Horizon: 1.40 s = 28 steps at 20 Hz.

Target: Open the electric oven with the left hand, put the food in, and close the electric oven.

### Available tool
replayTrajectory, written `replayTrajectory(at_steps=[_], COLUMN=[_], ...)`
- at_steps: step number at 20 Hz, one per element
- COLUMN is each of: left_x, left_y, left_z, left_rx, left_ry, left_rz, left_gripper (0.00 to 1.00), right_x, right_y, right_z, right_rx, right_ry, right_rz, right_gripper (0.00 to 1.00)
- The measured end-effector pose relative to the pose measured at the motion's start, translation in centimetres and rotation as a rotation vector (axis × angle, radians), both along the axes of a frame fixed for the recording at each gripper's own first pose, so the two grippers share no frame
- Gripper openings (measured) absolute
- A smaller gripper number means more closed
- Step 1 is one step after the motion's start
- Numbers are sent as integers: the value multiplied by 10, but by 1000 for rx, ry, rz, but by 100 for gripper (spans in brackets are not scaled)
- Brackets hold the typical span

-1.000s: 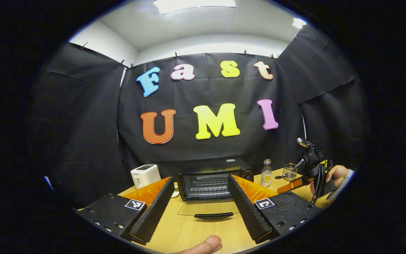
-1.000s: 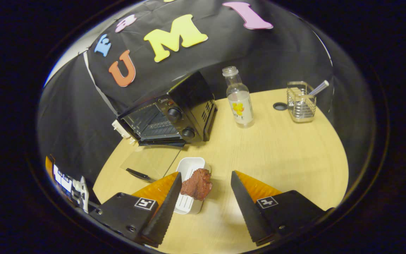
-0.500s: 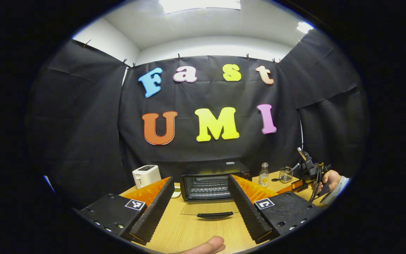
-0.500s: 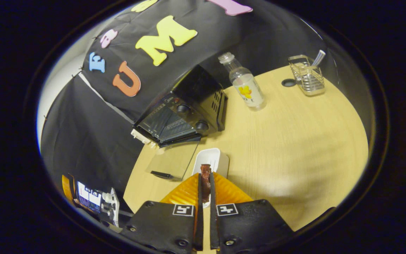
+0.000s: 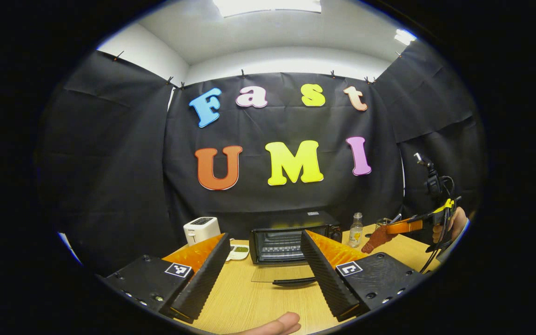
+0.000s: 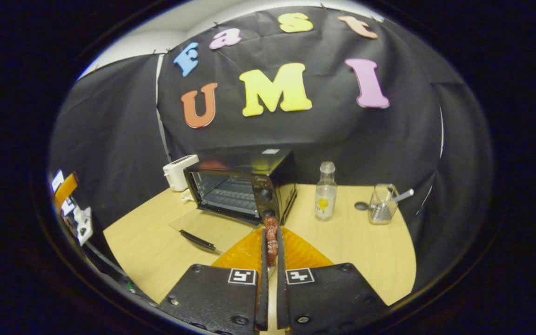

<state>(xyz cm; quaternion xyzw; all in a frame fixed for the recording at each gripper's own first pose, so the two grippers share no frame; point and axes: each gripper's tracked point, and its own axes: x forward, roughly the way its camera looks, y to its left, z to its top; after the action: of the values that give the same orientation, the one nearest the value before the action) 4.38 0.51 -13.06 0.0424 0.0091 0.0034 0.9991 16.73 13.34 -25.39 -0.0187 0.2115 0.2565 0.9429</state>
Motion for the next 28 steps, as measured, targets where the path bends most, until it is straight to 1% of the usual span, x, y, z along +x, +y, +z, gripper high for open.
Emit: replayTrajectory(at_steps=[2, 4, 6, 8, 10, 13, 15, 18, 19, 21, 22, 24, 26, 28], left_x=[-4, -7, -11, -17, -20, -23, -22, -15, -12, -5, -2, 3, 7, 13], left_y=[7, 19, 35, 50, 59, 77, 84, 97, 100, 98, 96, 104, 113, 120], left_z=[-5, -7, -14, -20, -26, -30, -27, -24, -24, -26, -26, -22, -22, -27], left_rx=[-17, -17, -6, 0, -6, -26, -46, -59, -60, -87, -105, -112, -100, -96], left_ry=[7, 10, 18, 21, 26, 31, 30, 34, 39, 49, 56, 43, 27, 26], left_rz=[-5, 1, 30, 53, 59, 77, 74, 78, 81, 49, 30, 26, 40, 53], left_gripper=[96, 97, 97, 97, 97, 97, 96, 96, 97, 96, 96, 96, 96, 96], right_x=[-3, -9, -17, -24, -24, -23, -18, -7, -1, 16, 25, 46, 65, 83], right_y=[12, 32, 60, 88, 116, 157, 182, 216, 225, 240, 244, 250, 255, 260], right_z=[17, 29, 32, 26, 19, 1, -10, -21, -24, -31, -36, -46, -56, -66], right_rx=[-89, -159, -183, -204, -213, -201, -182, -137, -117, -65, -41, 33, 137, 264], right_ry=[-140, -253, -298, -308, -307, -264, -241, -209, -197, -176, -158, -106, -34, 36], right_rz=[3, 10, 40, 82, 114, 155, 173, 172, 161, 108, 65, -29, -111, -186], right_gripper=[10, 10, 10, 10, 10, 10, 10, 10, 10, 10, 10, 10, 10, 10])
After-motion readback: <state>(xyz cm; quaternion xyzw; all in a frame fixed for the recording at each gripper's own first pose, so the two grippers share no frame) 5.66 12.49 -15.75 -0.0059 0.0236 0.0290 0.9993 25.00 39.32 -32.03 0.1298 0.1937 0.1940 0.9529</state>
